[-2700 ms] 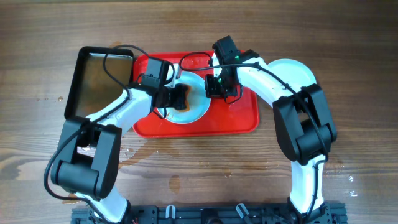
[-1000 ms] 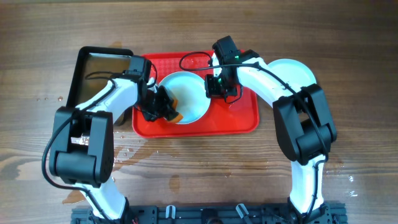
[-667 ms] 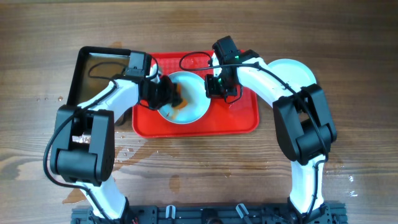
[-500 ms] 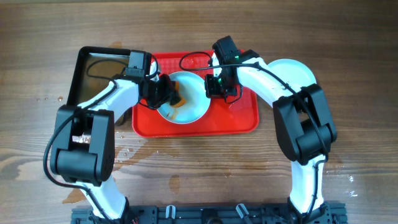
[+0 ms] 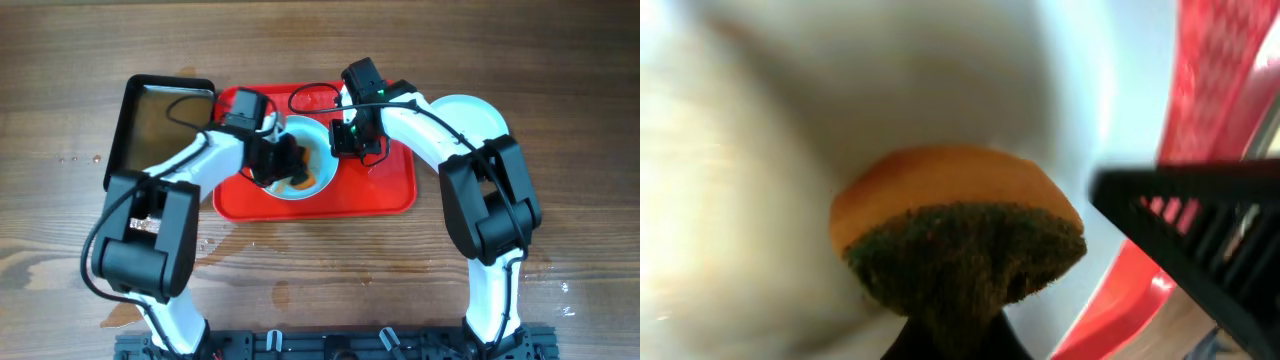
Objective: Clean dirty plates on tray and stack at the side
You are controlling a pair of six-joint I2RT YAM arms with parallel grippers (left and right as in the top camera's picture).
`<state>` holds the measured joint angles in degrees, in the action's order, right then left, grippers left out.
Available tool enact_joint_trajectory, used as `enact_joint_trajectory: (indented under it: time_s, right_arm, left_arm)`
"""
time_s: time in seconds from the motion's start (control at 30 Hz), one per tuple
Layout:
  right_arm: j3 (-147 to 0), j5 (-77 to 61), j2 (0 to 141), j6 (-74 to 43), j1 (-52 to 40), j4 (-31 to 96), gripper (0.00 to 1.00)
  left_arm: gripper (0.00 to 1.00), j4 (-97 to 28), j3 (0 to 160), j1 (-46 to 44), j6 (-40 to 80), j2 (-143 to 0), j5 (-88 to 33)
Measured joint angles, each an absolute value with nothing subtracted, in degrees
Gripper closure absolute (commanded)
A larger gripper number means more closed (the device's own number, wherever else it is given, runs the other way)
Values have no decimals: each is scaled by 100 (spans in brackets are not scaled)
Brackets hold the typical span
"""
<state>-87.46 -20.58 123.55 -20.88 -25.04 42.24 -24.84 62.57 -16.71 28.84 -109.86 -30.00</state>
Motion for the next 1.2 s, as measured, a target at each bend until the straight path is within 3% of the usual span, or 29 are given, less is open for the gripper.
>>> enact_joint_trajectory:
  time_s: [0.37, 0.63, 0.8, 0.93, 1.2]
  right_arm:
    - [-8746, -2078, 12355, -2067, -2504, 4219, 96]
    - [-8746, -2078, 12355, -2067, -2504, 4219, 96]
    - [-8746, -2080, 12357, -2067, -2504, 4219, 96]
    - [-8746, -2078, 12355, -2067, -2504, 4219, 96]
    - [-8746, -2078, 12355, -2067, -2504, 4219, 96]
  left_arm:
    - [96, -2379, 6342, -1833, 3092, -10984, -1785]
    - [96, -2864, 6578, -1566, 4139, -10969, -220]
    - [96, -3039, 6598, -1608, 4515, -10949, 132]
    - [96, -3065, 6602, -1671, 4204, -10949, -246]
    - [96, -3177, 6473, -1966, 2895, -11074, -2582]
